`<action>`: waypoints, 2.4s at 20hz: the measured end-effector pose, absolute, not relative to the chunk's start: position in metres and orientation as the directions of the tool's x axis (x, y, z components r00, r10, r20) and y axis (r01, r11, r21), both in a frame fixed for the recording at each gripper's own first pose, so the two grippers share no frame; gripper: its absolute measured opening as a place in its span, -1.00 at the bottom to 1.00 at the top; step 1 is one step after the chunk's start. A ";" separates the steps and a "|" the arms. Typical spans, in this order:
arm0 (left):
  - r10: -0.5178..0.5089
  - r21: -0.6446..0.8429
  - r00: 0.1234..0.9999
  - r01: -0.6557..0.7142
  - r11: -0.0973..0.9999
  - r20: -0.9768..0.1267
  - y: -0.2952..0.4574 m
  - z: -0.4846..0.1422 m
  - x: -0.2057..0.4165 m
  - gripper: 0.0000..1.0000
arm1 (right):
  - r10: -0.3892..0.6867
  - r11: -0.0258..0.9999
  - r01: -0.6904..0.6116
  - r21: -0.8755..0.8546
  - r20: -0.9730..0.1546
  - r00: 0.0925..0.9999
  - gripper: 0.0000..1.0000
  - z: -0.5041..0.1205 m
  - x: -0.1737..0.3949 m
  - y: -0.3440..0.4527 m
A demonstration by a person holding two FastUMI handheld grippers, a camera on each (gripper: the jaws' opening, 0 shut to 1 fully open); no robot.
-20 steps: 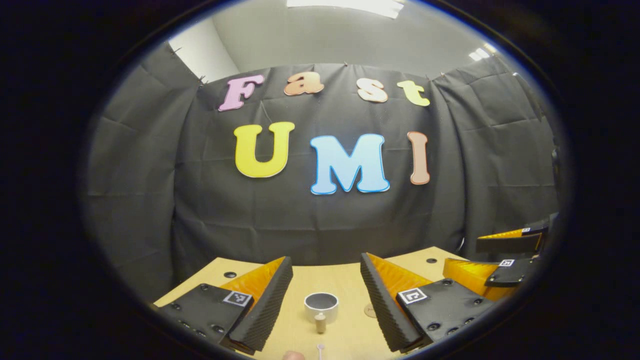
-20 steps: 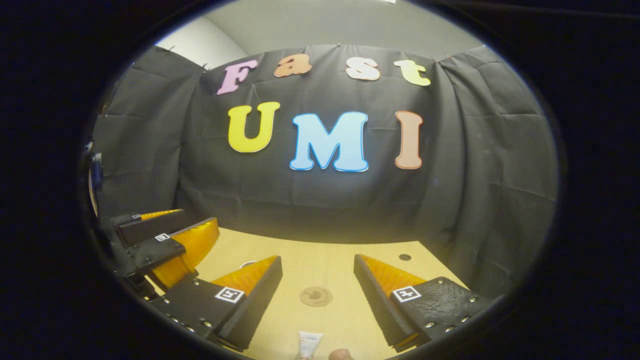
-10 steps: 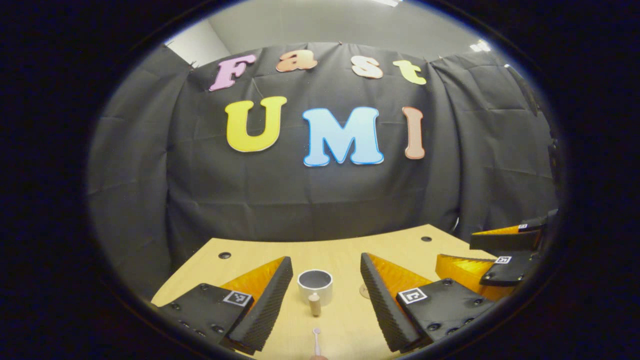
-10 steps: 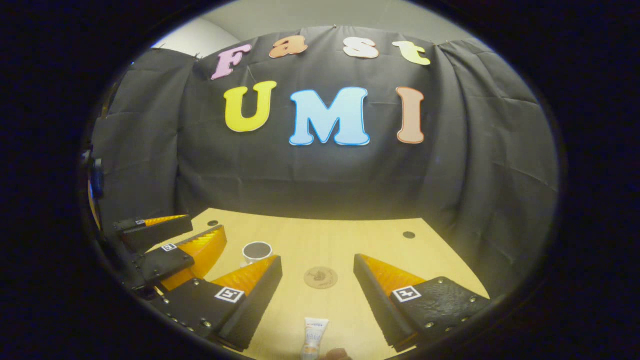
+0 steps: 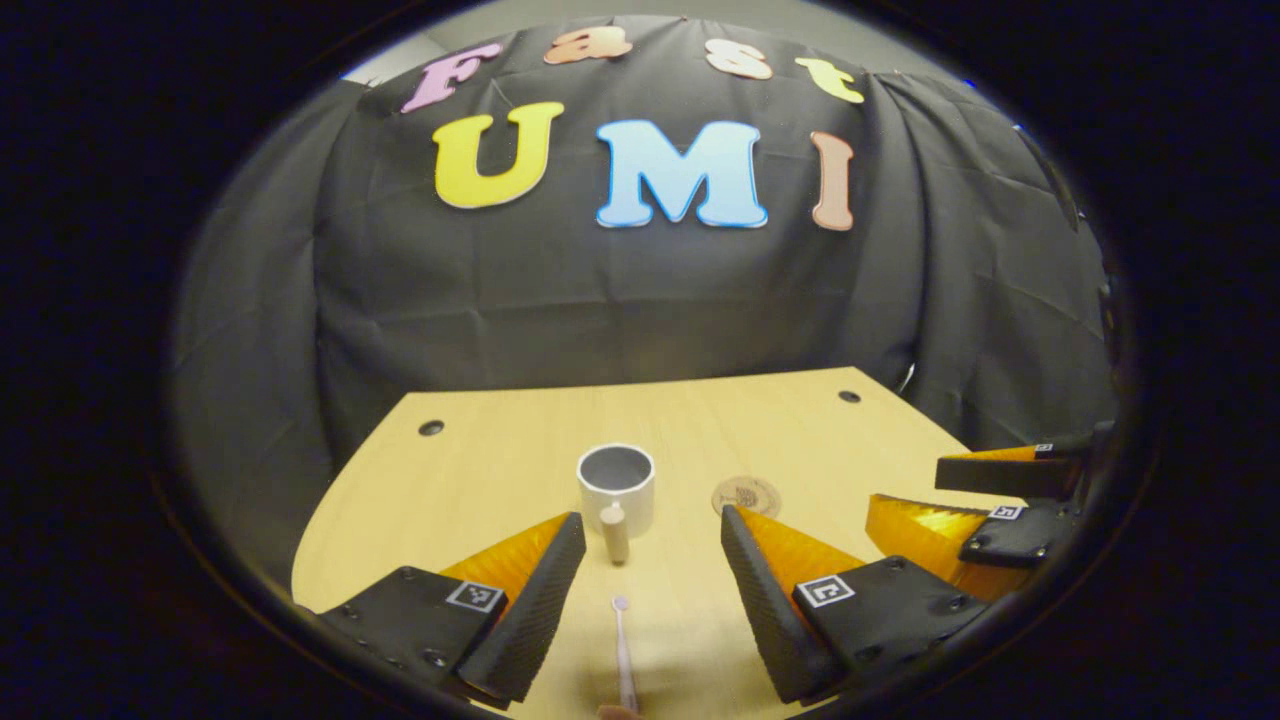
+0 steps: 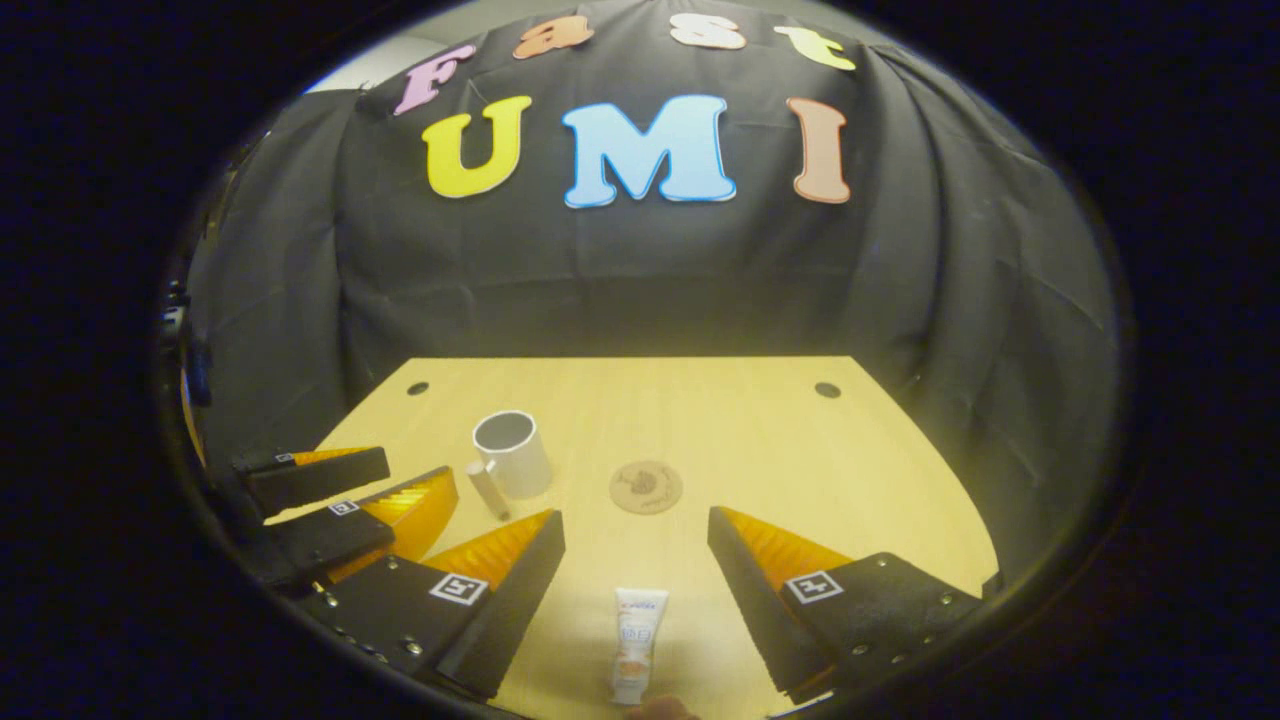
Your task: Put the toothbrush and toothpaste on the desktop into the cup, then pick up the cup and place it on the coaster on the desktop.
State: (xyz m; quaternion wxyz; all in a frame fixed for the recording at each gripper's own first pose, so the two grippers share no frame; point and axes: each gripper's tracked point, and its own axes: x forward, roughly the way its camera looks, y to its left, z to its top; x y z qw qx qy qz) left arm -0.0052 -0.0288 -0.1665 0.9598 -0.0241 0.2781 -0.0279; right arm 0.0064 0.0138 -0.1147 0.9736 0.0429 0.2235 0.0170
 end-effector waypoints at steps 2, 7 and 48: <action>-0.070 -0.087 0.804 0.022 0.996 -0.591 -0.024 -0.189 -0.005 0.81 | 0.057 0.996 -0.020 0.082 -0.479 0.876 0.84 -0.127 0.009 0.016; -0.070 -0.105 0.661 -0.014 0.994 -0.747 -0.020 -0.237 -0.018 0.82 | 0.082 0.996 -0.048 0.075 -0.567 0.819 0.84 -0.155 0.009 0.022; -0.042 -0.045 0.063 -0.041 0.998 -0.997 -0.010 -0.369 -0.095 0.39 | 0.166 0.985 0.004 0.175 -0.938 0.303 0.65 -0.298 -0.032 0.033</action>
